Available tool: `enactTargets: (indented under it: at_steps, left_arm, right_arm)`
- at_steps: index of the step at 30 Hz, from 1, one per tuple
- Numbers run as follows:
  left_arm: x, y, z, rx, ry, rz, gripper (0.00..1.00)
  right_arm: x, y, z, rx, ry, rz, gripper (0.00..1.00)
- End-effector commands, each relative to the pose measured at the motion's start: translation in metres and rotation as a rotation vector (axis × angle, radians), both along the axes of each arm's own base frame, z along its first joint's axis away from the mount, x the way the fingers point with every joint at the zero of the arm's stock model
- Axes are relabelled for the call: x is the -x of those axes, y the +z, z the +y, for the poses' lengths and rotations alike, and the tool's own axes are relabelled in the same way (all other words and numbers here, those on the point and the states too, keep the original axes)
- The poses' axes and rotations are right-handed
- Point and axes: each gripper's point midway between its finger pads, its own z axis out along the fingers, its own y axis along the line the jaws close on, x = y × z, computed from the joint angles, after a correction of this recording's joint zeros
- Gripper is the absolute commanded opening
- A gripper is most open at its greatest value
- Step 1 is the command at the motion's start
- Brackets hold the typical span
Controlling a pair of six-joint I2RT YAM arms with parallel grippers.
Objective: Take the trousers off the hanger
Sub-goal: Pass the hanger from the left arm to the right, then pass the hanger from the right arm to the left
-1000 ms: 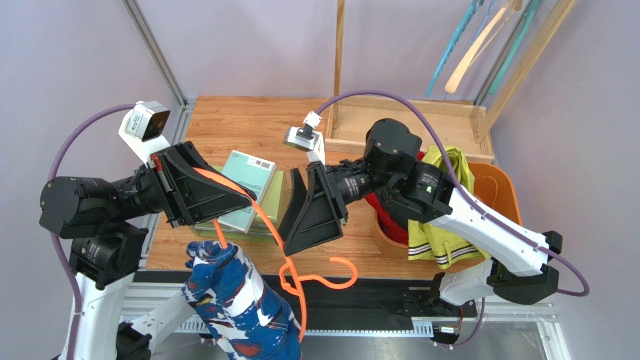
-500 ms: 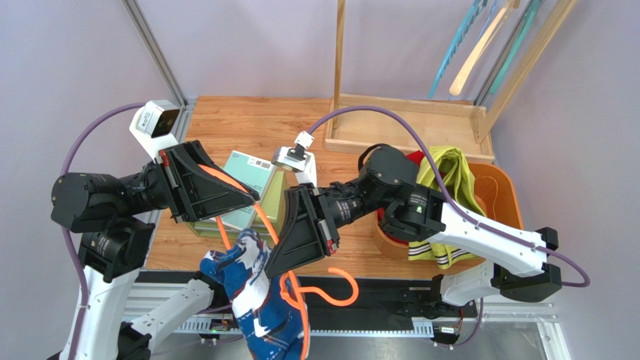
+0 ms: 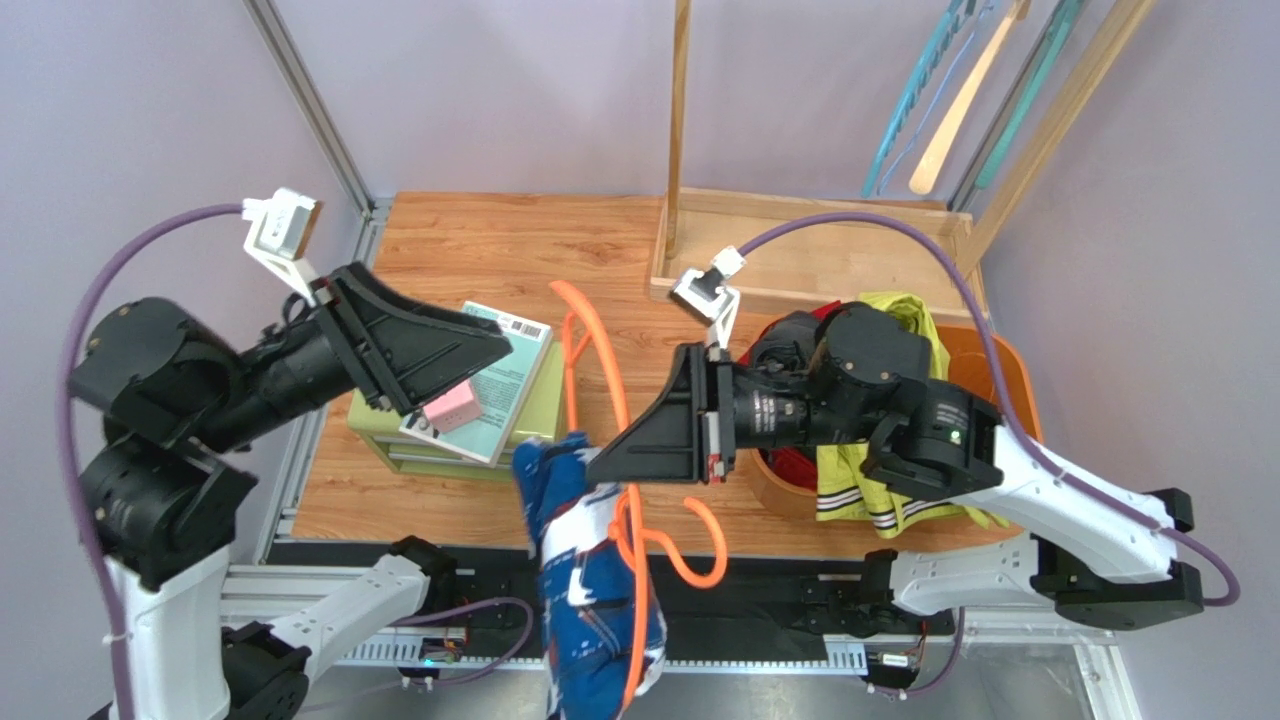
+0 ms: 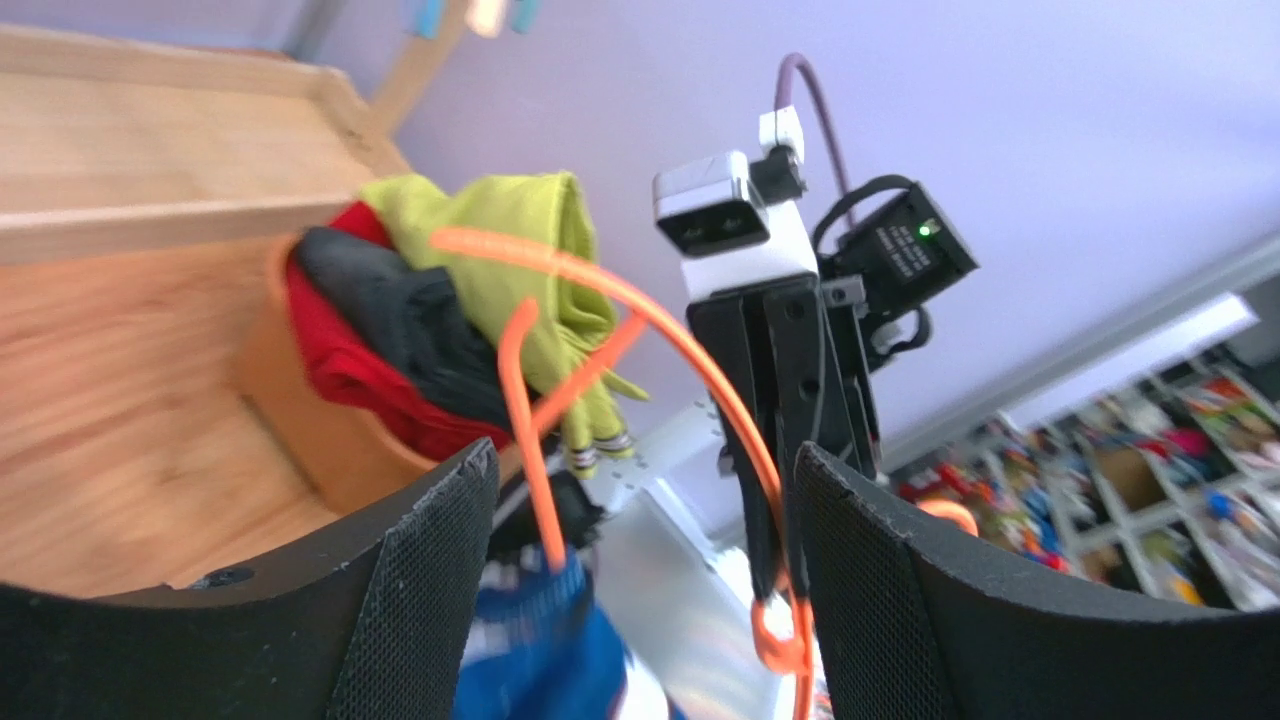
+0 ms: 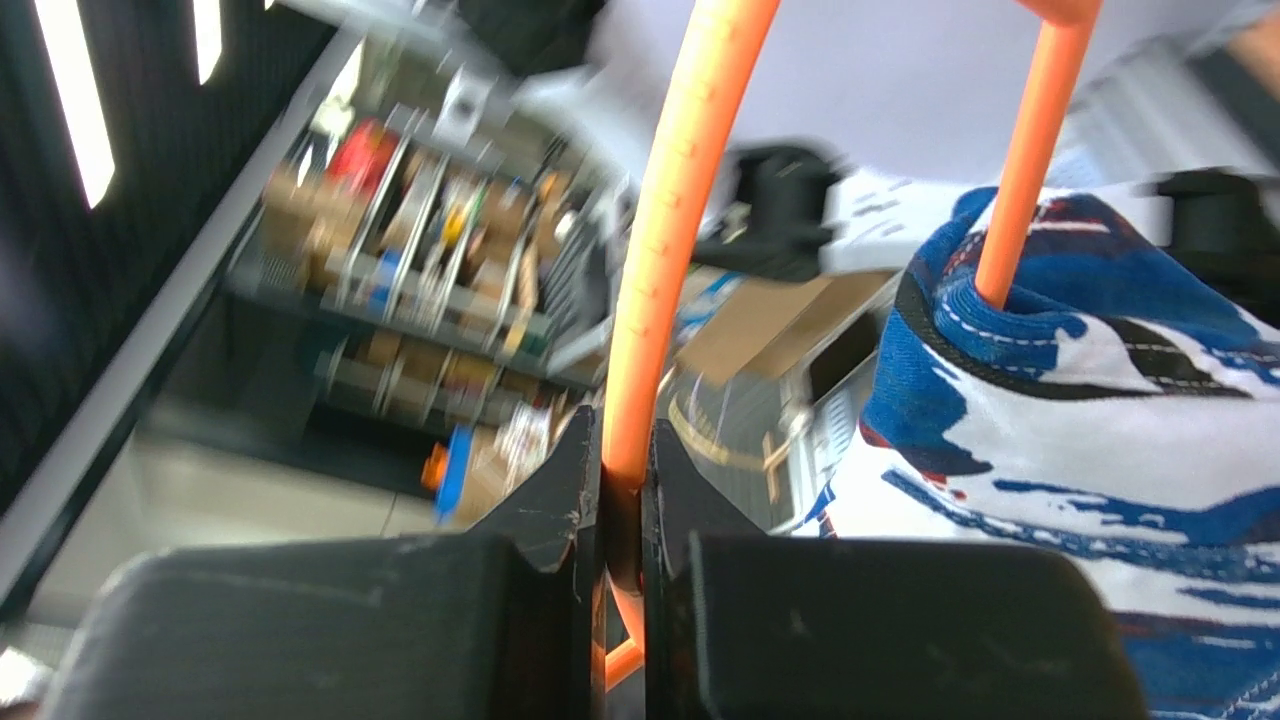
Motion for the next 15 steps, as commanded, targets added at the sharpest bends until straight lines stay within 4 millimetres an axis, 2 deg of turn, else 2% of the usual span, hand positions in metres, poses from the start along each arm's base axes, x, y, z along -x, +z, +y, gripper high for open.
enactTargets:
  at_steps: [1,2,4,5,6,8,11,15]
  left_arm:
    - [0.008,-0.026,0.04,-0.166,0.205,-0.049,0.77]
    - [0.012,-0.028,0.04,-0.17,0.193,-0.051,0.76]
    - [0.019,-0.031,0.03,-0.164,0.11,-0.049,0.68]
    - [0.032,-0.032,0.022,-0.156,0.011,-0.046,0.66]
    - [0.037,-0.029,0.017,-0.136,-0.035,-0.059,0.66]
    - [0.05,-0.029,0.014,-0.123,-0.097,-0.081,0.68]
    - [0.061,-0.024,0.013,-0.123,-0.159,-0.14,0.71]
    - [0.057,-0.039,0.009,-0.162,-0.186,-0.167,0.71]
  right_arm:
    - [-0.056,0.025,-0.03,-0.044,-0.333,0.074,0.0]
    - [-0.062,0.025,-0.033,-0.036,-0.369,0.08,0.0]
    - [-0.079,0.024,-0.036,-0.02,-0.438,0.114,0.0]
    - [-0.085,0.024,-0.037,-0.019,-0.46,0.124,0.0]
    - [-0.088,0.03,-0.039,-0.027,-0.471,0.131,0.0]
    - [-0.103,0.021,-0.035,0.024,-0.513,0.148,0.0]
    - [-0.114,0.025,-0.032,0.044,-0.534,0.158,0.0]
    - [-0.125,0.033,-0.027,0.03,-0.553,0.181,0.0]
